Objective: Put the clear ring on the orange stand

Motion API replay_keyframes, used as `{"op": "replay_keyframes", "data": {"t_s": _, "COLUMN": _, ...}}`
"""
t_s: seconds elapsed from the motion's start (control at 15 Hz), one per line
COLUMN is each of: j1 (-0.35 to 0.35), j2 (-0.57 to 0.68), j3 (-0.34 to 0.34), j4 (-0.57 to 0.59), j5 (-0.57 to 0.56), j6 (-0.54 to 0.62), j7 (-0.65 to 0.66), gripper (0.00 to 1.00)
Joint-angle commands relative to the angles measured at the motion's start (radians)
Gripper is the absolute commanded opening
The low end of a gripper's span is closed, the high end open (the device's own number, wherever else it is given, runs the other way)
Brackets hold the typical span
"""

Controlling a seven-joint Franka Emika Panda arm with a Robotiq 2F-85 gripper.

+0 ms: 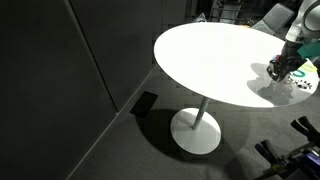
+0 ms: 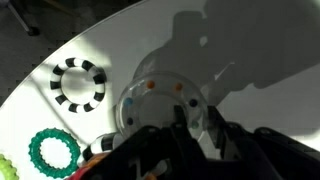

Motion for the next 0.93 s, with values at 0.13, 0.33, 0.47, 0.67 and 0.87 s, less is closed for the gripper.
{"op": "replay_keyframes", "data": {"t_s": 0.13, "j1": 0.022, "j2": -0.072, "j3": -0.026, "j4": 0.053, "j5": -0.017, "j6": -0.139, "j7": 0.063, "gripper": 0.09}}
{"op": "replay_keyframes", "data": {"t_s": 0.33, "j1": 0.019, "j2": -0.1, "j3": -0.023, "j4": 0.09, "j5": -0.023, "j6": -0.212, "j7": 0.075, "gripper": 0.09}}
{"op": "replay_keyframes", "data": {"t_s": 0.47, "j1": 0.018, "j2": -0.119, "j3": -0.02, "j4": 0.112, "j5": -0.027, "j6": -0.25, "j7": 0.092, "gripper": 0.09}}
{"op": "replay_keyframes", "data": {"t_s": 0.67, "j1": 0.016, "j2": -0.148, "j3": -0.019, "j4": 0.14, "j5": -0.034, "j6": -0.295, "j7": 0.123, "gripper": 0.09}}
{"op": "replay_keyframes", "data": {"t_s": 0.87, "j1": 0.012, "j2": -0.171, "j3": -0.017, "j4": 0.174, "j5": -0.04, "j6": -0.344, "j7": 0.154, "gripper": 0.09}}
